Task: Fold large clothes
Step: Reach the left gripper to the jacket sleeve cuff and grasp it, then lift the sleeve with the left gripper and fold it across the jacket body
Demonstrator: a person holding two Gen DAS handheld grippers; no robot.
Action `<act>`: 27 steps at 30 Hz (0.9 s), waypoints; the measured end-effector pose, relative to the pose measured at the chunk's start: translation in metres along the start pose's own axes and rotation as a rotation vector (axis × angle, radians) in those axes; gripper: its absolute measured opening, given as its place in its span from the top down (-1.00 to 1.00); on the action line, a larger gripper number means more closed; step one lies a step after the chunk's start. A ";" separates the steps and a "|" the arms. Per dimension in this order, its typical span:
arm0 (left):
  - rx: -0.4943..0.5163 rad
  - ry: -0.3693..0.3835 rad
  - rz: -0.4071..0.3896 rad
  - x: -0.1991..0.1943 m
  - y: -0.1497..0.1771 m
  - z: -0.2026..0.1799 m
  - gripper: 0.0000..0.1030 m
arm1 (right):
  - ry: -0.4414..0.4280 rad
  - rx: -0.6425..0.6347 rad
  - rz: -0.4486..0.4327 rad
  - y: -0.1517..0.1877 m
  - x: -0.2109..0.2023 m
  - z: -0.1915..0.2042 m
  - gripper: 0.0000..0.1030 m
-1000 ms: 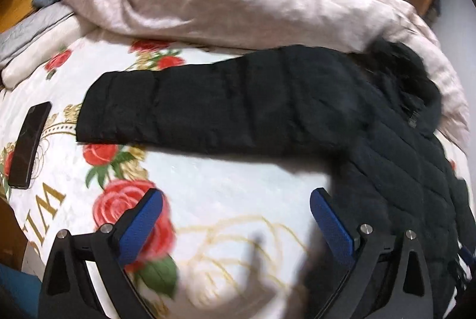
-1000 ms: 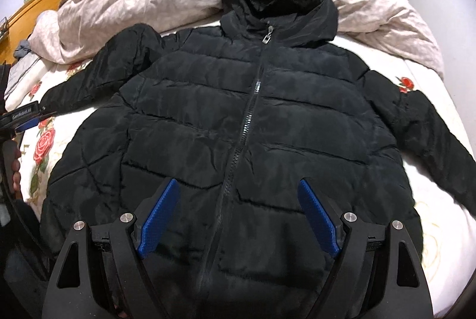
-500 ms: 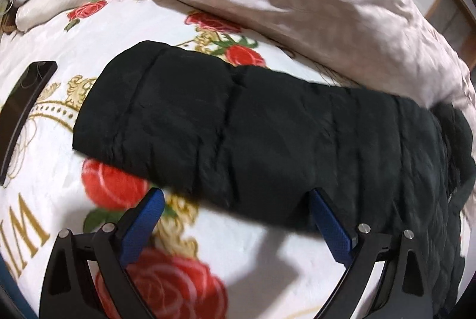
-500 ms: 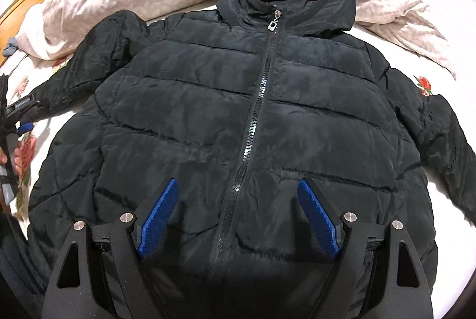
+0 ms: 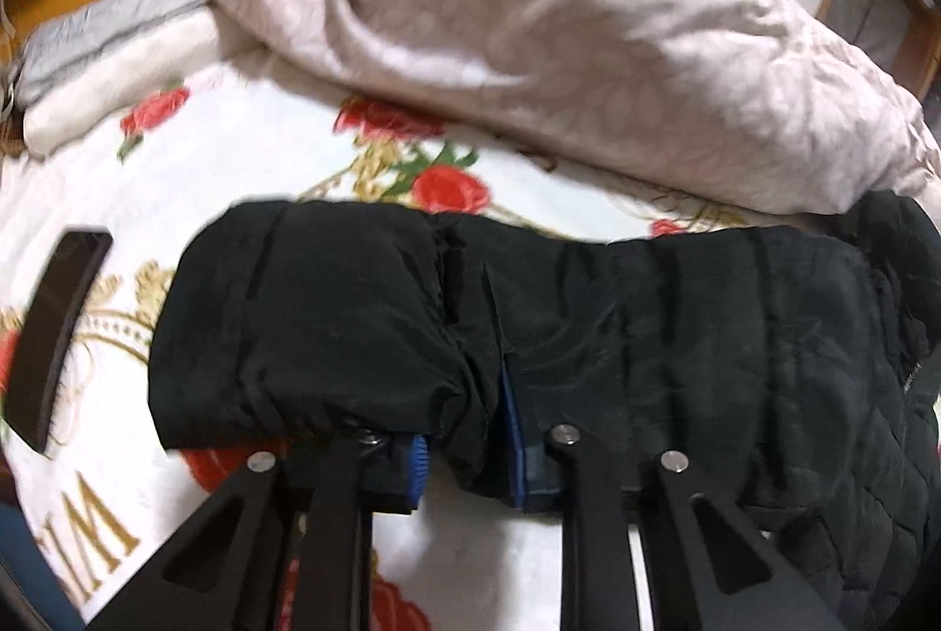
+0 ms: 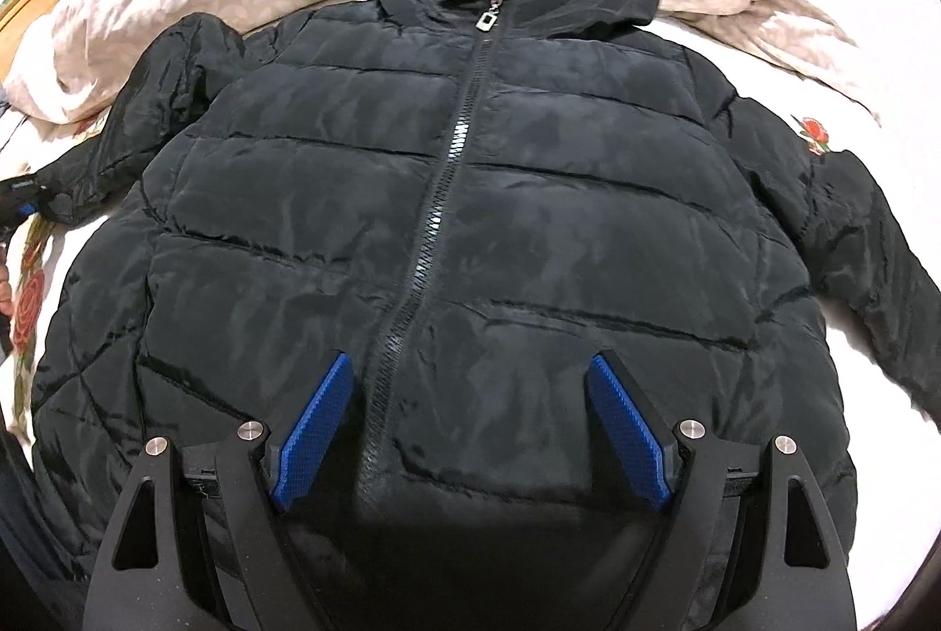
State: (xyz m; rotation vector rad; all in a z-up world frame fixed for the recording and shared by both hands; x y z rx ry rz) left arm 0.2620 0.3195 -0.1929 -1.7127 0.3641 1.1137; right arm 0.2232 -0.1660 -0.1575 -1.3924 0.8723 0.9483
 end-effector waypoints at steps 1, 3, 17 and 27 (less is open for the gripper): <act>0.026 -0.007 -0.007 -0.007 -0.004 -0.004 0.62 | 0.002 0.003 -0.004 0.001 -0.003 -0.002 -0.59; 0.067 -0.005 -0.035 -0.026 -0.012 -0.016 0.64 | 0.009 0.005 -0.015 0.002 -0.009 -0.005 -0.59; 0.360 0.199 -0.211 -0.156 -0.052 -0.171 0.71 | 0.009 0.073 -0.121 -0.008 -0.057 -0.042 -0.59; 0.593 0.399 -0.204 -0.169 -0.009 -0.334 0.74 | 0.019 0.185 -0.126 -0.008 -0.054 -0.094 -0.59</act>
Point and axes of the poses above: each gripper's, at about its wrist camera, not at the fingertips, and x roughly the way its jaws point, z to its left, y to its underside, the point moved 10 cm from there along x, roughly the way its jaws point, and after that the axes turned 8 degrees about x, right-handed, at the moved point
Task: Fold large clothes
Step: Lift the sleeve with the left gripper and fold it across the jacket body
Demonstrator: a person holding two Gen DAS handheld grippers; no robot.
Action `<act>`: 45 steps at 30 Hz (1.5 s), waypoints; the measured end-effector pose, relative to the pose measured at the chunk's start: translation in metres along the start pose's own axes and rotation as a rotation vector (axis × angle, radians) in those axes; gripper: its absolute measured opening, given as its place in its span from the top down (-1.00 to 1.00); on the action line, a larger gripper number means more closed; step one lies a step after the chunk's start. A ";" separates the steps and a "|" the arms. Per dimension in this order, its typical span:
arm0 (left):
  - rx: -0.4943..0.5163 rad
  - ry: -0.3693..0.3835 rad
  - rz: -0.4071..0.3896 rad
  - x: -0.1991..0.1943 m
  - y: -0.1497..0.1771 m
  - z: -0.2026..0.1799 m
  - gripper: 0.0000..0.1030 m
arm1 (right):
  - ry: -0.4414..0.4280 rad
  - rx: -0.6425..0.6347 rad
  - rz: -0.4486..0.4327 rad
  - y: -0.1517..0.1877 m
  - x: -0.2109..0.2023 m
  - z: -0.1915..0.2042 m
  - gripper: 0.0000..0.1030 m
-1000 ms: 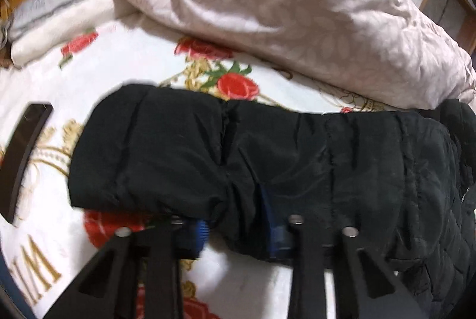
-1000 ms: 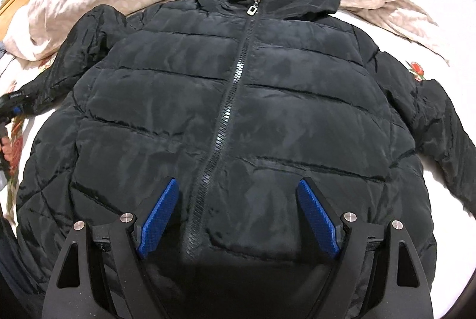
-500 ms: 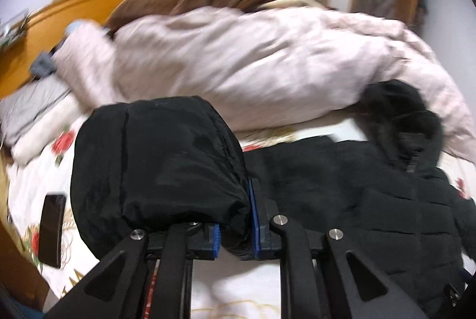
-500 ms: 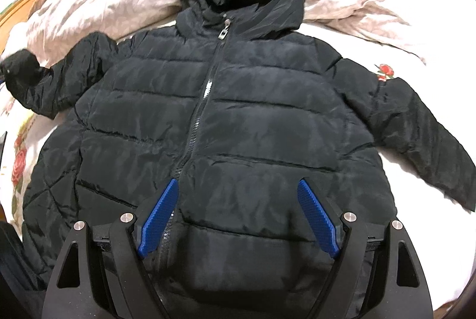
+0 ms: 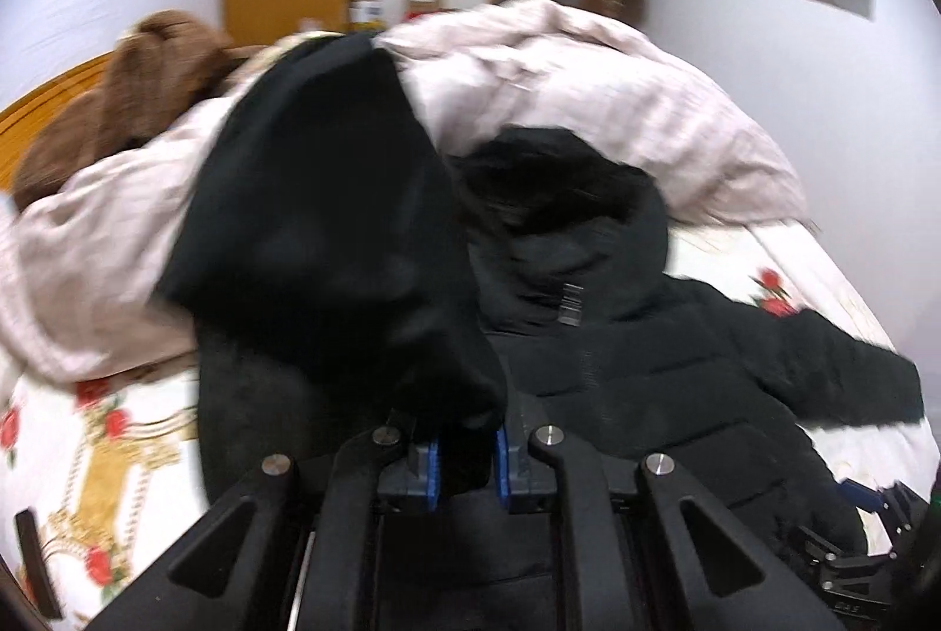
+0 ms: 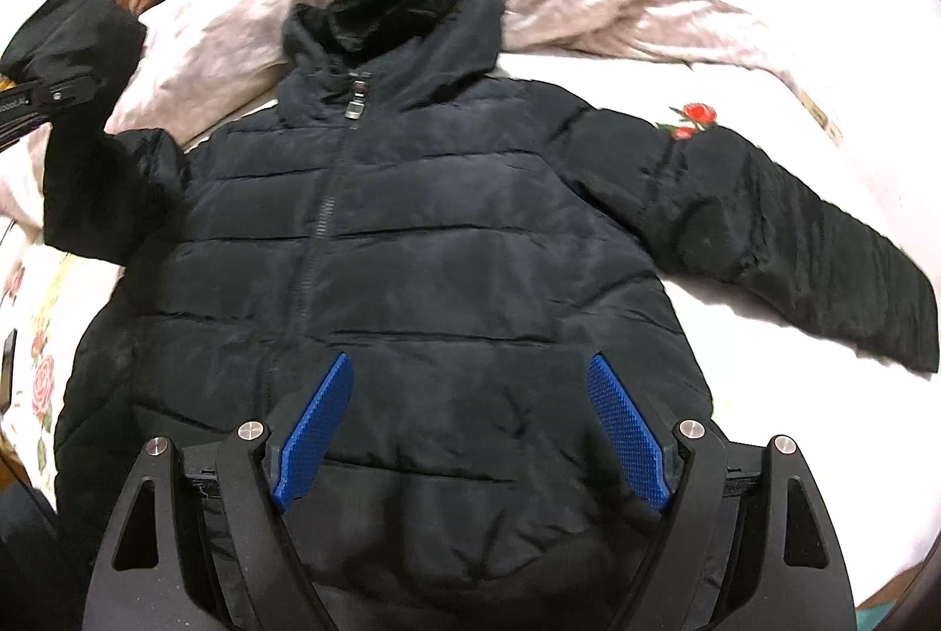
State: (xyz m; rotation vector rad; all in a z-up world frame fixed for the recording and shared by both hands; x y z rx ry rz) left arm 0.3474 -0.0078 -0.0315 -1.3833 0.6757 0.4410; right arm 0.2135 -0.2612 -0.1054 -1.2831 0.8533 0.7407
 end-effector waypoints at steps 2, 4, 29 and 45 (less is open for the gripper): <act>0.039 0.042 0.014 0.015 0.003 -0.030 0.75 | 0.009 0.017 0.008 0.001 0.006 -0.011 -0.59; 0.065 0.090 0.036 0.032 0.007 -0.062 0.76 | 0.017 0.035 0.019 0.004 0.012 -0.023 -0.59; -0.089 0.081 0.110 0.095 0.030 -0.005 -0.33 | -0.068 0.096 -0.003 -0.058 0.063 -0.020 -0.45; -0.044 0.083 0.197 0.131 0.061 0.007 -0.28 | 0.028 0.030 0.052 -0.081 0.114 -0.015 0.01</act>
Point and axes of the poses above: each gripper's, at about its wrist camera, not at the fingertips, and x roughly the way its jaws point, z to its left, y to its underside, the point moved 10 cm from there along x, roughly the way its jaws point, and after that the axes turned 8 degrees about x, right-handed, at the moved point
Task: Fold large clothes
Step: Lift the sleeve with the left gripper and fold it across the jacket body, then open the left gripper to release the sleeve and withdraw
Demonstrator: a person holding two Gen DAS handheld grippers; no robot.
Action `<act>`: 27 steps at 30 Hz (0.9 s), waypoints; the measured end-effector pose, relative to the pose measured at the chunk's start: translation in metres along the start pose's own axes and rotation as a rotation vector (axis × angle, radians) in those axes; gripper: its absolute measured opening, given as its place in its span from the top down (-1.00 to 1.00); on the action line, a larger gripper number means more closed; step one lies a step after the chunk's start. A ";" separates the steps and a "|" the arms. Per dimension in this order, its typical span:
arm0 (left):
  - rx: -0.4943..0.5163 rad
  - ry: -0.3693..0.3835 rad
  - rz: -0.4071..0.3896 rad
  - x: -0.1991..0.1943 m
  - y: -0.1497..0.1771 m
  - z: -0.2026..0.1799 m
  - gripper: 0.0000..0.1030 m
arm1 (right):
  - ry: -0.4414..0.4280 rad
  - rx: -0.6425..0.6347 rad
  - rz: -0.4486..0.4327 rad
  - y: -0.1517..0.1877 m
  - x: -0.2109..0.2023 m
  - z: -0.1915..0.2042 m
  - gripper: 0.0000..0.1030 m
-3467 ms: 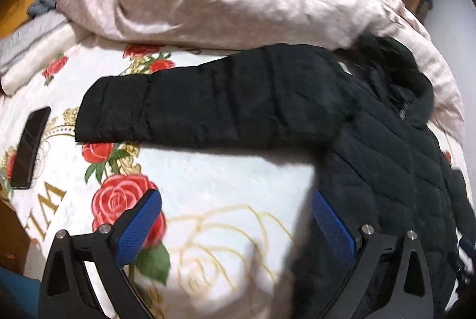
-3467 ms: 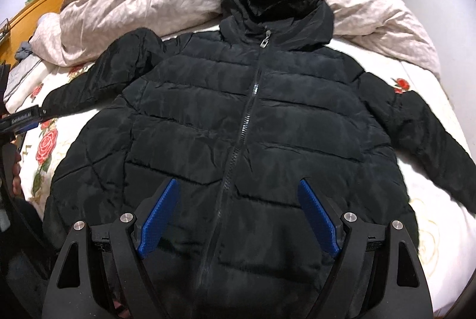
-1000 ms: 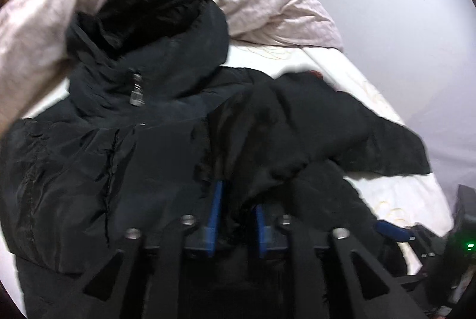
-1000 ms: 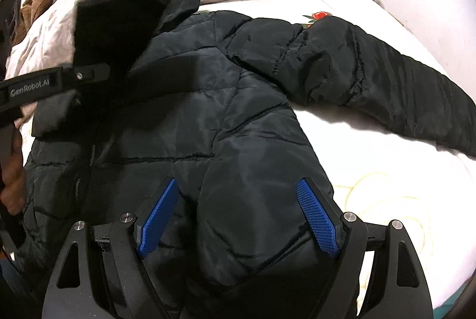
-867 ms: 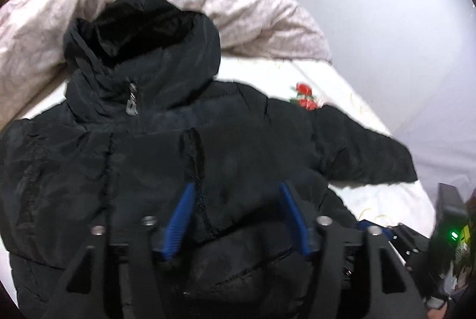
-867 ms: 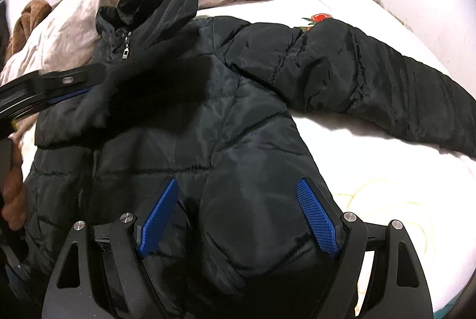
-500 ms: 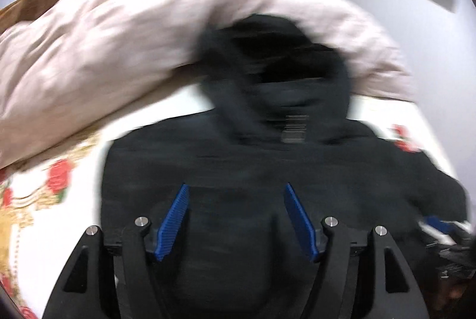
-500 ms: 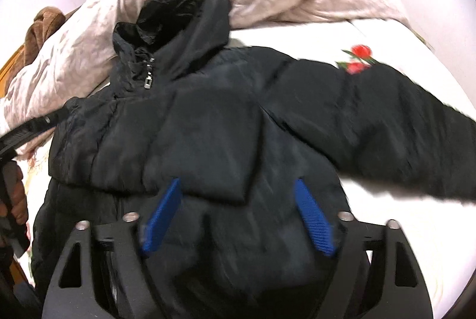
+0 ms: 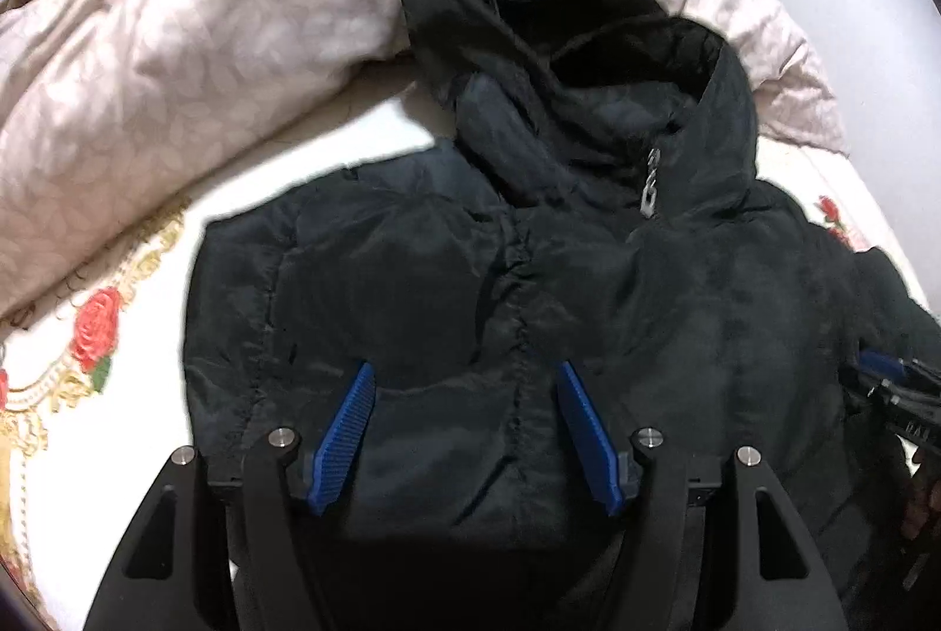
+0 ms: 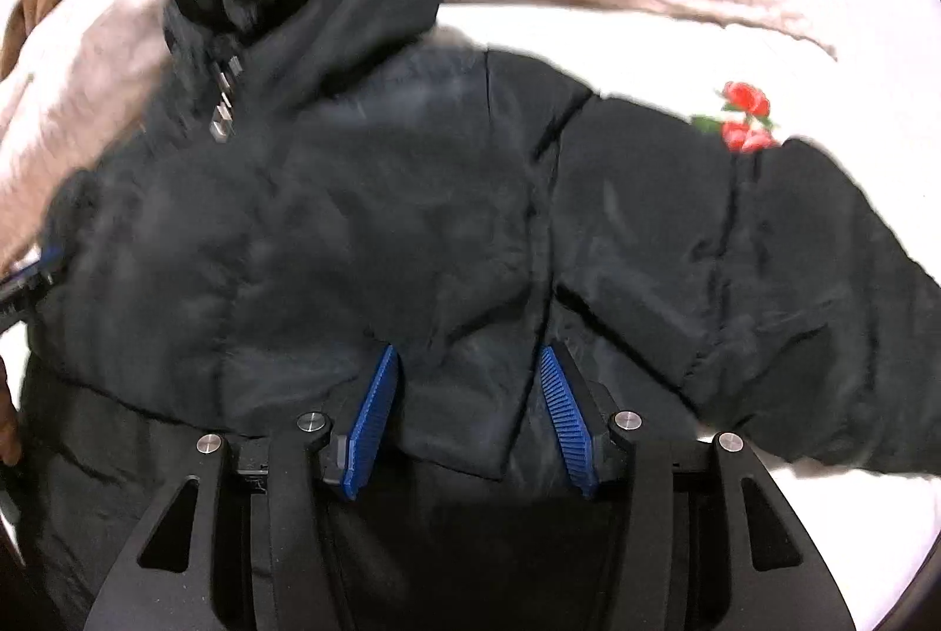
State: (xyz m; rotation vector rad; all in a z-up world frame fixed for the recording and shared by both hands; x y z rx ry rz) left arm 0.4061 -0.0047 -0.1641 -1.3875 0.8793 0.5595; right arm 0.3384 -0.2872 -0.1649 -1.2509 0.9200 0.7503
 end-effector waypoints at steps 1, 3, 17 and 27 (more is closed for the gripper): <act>0.005 -0.007 -0.021 -0.008 -0.004 0.002 -0.28 | -0.012 -0.003 -0.032 -0.006 -0.009 0.004 0.01; 0.012 -0.044 -0.055 -0.017 -0.016 0.010 -0.28 | -0.028 -0.015 -0.091 -0.021 -0.023 0.012 0.01; 0.012 -0.132 0.024 0.046 -0.004 0.027 -0.31 | -0.008 -0.003 -0.015 -0.022 0.053 0.007 -0.08; 0.026 -0.136 0.031 0.047 -0.001 0.029 -0.31 | -0.009 -0.006 -0.023 -0.021 0.054 0.007 -0.08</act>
Point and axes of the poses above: each gripper's, at about its wrist camera, not at the fingertips, and x roughly the way its jaws point, z to its left, y to its underside, the point moved 10 cm from there along x, roughly the way its jaws point, and after that the axes turned 8 degrees about x, right-handed, at the moved point
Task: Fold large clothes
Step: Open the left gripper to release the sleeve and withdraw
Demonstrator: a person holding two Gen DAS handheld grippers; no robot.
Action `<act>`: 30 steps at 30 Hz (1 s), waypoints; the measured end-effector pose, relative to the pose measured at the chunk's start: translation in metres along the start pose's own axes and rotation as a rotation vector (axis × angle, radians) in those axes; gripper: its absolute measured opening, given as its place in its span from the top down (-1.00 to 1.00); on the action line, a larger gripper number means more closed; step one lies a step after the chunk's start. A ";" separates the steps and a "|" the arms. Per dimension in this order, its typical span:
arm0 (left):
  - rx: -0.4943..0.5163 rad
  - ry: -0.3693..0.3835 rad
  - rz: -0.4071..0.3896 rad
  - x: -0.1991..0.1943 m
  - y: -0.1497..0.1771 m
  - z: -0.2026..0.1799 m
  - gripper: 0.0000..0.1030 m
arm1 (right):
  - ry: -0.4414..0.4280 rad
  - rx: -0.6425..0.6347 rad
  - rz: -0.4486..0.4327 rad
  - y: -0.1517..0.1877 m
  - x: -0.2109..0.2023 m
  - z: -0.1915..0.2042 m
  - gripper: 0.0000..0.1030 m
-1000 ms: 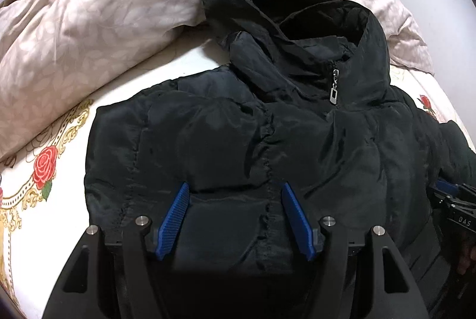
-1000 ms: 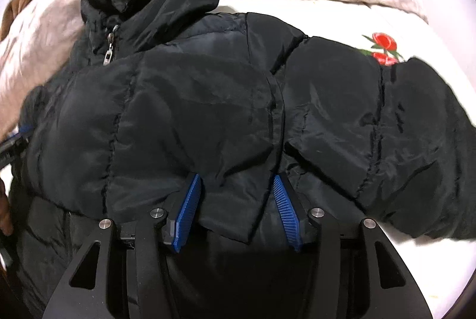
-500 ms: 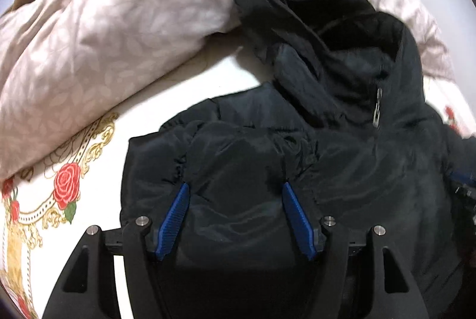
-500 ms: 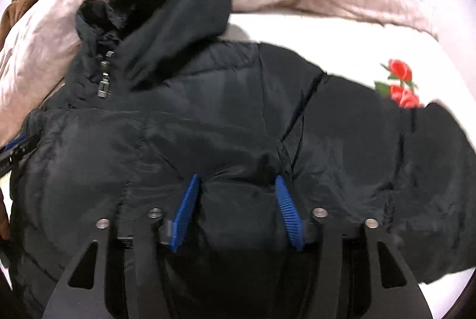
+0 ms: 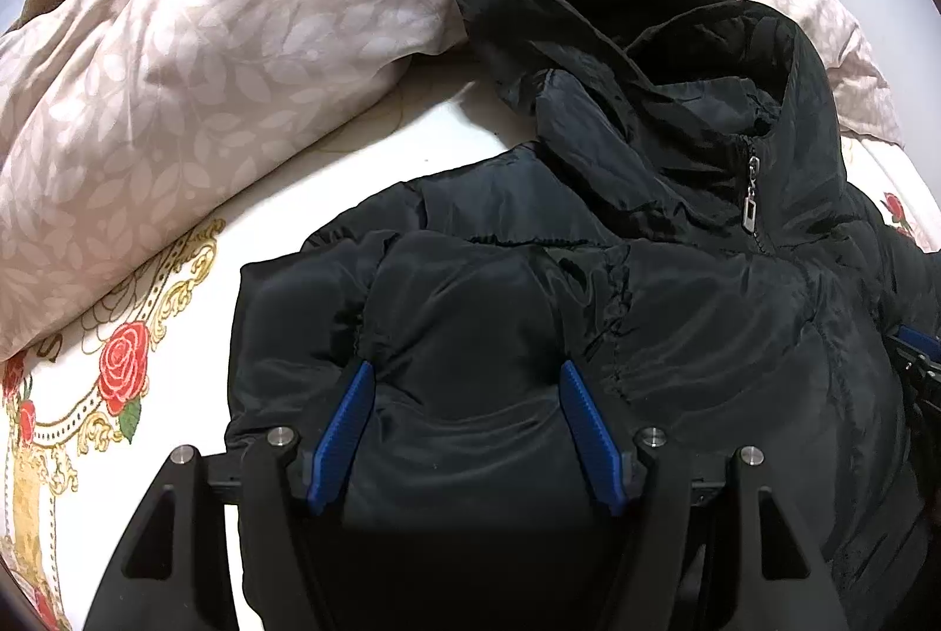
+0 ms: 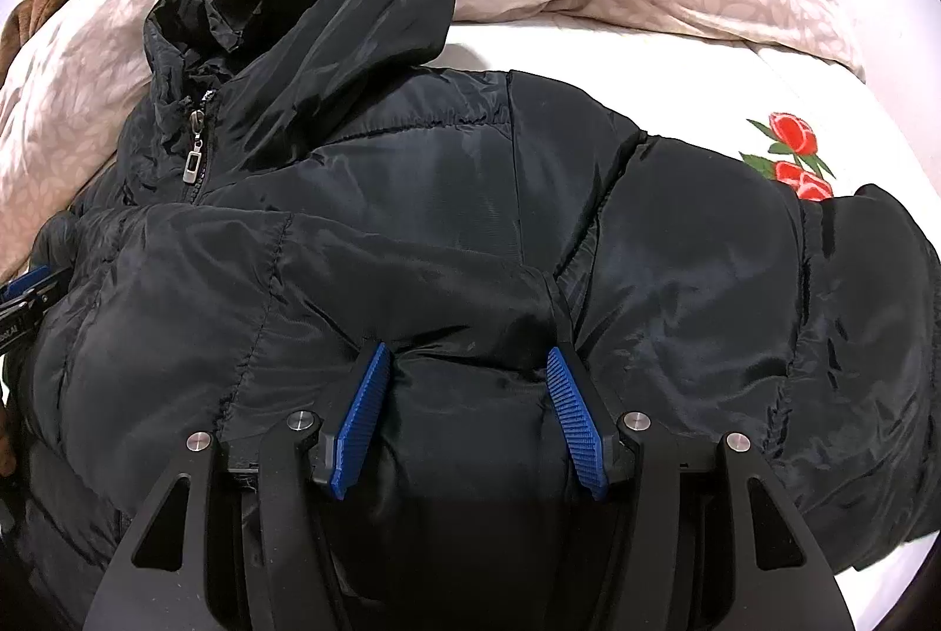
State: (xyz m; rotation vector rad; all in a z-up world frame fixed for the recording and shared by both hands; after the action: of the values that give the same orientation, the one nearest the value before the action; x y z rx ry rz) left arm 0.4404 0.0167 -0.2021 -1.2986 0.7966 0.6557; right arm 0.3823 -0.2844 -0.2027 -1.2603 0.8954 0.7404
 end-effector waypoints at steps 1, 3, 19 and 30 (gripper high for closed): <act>0.004 -0.003 0.004 -0.001 -0.001 -0.001 -0.31 | -0.002 0.003 0.002 0.000 -0.002 -0.002 -0.08; 0.004 -0.004 0.015 -0.007 -0.002 0.000 -0.31 | -0.003 0.013 0.006 -0.003 -0.010 -0.002 -0.08; 0.048 0.031 0.021 -0.037 0.019 -0.038 -0.26 | -0.018 0.046 0.036 0.025 -0.034 -0.013 -0.08; 0.005 0.075 -0.044 -0.127 0.025 -0.059 -0.26 | -0.034 0.066 -0.044 0.049 -0.115 -0.015 -0.08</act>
State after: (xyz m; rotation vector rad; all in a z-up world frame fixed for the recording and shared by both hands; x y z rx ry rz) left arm 0.3389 -0.0359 -0.1179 -1.3389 0.8279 0.5722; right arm 0.2833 -0.2899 -0.1259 -1.2023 0.8558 0.6904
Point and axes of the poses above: each gripper's, at about its wrist camera, not at the fingertips, and x roughly the way its jaws point, z to its left, y to its underside, the point moved 10 cm from there along x, roughly the way its jaws point, and after that the axes turned 8 degrees about x, right-handed, at the moved point
